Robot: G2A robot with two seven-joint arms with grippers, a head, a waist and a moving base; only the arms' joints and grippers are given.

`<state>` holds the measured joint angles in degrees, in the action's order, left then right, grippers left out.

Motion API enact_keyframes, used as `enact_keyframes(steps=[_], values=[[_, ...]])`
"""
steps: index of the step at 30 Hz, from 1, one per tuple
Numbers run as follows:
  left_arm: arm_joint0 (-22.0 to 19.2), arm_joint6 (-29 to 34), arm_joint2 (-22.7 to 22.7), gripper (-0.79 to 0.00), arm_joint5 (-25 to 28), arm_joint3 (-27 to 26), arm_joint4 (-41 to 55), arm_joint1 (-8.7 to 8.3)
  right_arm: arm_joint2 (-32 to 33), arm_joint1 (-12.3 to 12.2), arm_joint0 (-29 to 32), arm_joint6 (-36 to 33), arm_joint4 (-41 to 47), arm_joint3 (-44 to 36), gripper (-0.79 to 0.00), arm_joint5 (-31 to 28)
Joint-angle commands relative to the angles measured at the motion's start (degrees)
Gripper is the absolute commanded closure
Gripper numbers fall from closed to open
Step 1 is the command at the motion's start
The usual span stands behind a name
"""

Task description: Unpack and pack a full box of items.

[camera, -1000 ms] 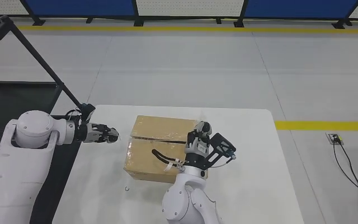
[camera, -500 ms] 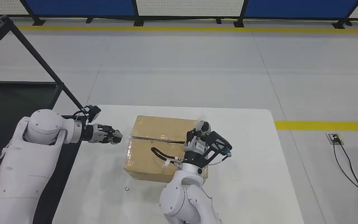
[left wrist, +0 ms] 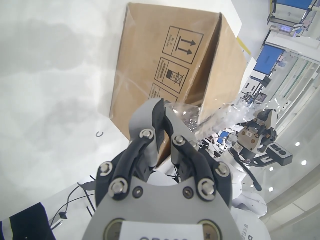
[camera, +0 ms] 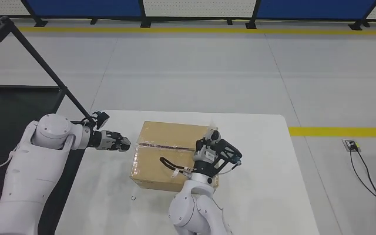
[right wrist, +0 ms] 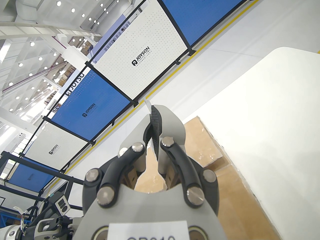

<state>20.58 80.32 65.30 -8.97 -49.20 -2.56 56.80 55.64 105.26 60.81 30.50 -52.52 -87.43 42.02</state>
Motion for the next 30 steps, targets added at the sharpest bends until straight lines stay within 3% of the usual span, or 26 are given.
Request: enact_keyframes(steps=[1,6,8,10,30], values=[[-0.4,-0.1,-0.4,0.000,0.1,0.5,0.2,0.10,0.1,0.0,-0.1,0.0,0.0,0.1,0.000,-0.1],[-1.0,-0.3,-1.1,-0.003,0.1,1.6,0.9,0.22,0.4,0.1,-0.4,0.0,-0.3,0.6,0.000,0.1],[-1.2,-0.2,-1.3,-0.215,0.2,1.8,1.1,0.23,0.6,0.1,-0.5,-0.1,-0.5,0.9,0.000,0.3],[-1.4,-0.3,-1.5,-0.292,0.2,2.0,1.4,0.25,0.6,0.2,-0.7,-0.1,-0.6,1.1,0.000,0.5],[-1.1,-1.2,-2.5,-0.302,0.4,3.9,3.1,-0.04,0.8,0.5,-1.5,0.0,-0.7,1.9,0.000,1.2]])
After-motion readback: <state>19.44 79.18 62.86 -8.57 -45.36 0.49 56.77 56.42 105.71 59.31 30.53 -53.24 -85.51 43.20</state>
